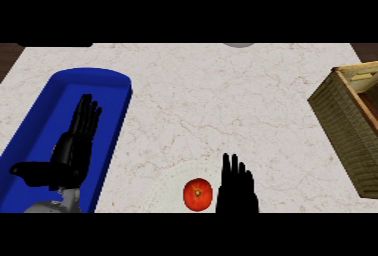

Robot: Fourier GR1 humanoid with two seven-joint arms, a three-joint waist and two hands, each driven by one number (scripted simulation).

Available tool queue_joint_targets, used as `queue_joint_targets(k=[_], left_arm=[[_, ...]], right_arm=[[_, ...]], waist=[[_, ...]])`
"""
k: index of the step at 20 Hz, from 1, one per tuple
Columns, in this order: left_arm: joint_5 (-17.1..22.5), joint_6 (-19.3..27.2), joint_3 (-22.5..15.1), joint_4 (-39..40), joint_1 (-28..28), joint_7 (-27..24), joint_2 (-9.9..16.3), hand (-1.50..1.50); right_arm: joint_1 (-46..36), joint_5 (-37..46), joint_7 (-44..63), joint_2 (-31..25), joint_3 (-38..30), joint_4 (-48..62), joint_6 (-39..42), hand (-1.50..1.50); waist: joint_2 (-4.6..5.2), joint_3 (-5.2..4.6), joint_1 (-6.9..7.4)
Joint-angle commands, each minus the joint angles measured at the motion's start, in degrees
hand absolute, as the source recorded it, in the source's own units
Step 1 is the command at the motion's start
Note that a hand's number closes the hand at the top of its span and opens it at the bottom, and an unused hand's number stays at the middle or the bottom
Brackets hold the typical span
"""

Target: Pick the tomato from the placemat and place it in the basket

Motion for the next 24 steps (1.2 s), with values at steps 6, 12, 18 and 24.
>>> queue_joint_targets(k=[6,12,18,24], left_arm=[[-1.68,1.20,-1.66,-1.74,-0.14,1.95,-1.72,0.00],[-0.82,-0.20,0.48,-1.81,0.64,1.76,-0.82,0.00],[-1.67,-0.26,0.04,-0.56,0.83,0.20,-2.13,0.00],[-2.09,-0.34,-0.13,-2.21,1.04,1.10,-2.00,0.00]], right_arm=[[-1.37,-2.13,13.87,1.12,3.41,4.43,-6.39,1.50],[-6.93,-6.20,13.07,1.10,3.93,7.88,-0.63,1.50],[-10.88,-5.59,13.86,1.08,4.13,9.11,0.78,1.50],[-14.71,-5.35,10.80,1.07,-4.87,12.24,0.60,1.50]], waist=[[-0.11,0.06,-0.05],[-0.05,0.04,0.30],[-0.08,0.01,0.32],[-0.03,0.04,0.50]])
